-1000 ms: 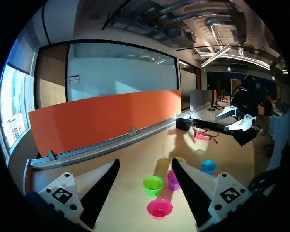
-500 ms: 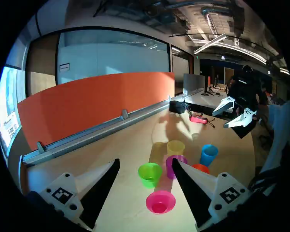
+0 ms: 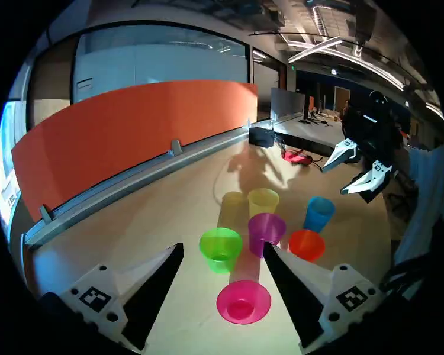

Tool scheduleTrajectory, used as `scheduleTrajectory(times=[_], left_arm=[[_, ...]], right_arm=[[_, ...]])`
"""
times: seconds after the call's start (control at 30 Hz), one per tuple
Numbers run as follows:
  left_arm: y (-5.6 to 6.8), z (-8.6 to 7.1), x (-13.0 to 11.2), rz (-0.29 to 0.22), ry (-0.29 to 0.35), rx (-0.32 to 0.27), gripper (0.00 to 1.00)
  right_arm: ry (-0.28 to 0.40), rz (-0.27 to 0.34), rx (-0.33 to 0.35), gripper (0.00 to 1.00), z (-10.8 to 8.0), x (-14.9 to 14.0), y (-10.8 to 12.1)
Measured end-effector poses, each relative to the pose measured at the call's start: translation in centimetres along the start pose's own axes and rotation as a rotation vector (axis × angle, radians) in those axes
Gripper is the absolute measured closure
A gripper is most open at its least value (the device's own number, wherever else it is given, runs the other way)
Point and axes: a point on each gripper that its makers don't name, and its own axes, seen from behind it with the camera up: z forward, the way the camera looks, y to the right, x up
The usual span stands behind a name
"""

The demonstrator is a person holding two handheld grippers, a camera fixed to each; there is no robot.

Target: Pour water

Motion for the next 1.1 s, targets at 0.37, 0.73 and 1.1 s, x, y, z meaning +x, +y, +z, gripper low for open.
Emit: scheduleTrajectory(times=[0.37,0.73,1.1], left_arm=[[0.2,2.4,-3.0,0.021,-0.095,-0.021,0.00],[0.2,4.0,-5.2,0.030,-0.174,-0.036,0.00],[-0.3,5.7,-6.1,0.016,-0.208,-0.040,0.00]], right_arm=[[-0.065,0.020,0.030,0.00,0.8,-3.3,-0.6],[-0.116,0.016,0.045,0.00,1.0,-5.7,-1.1],[-0.141,0.002,0.044,0.00,1.7,-6.9,-1.0]])
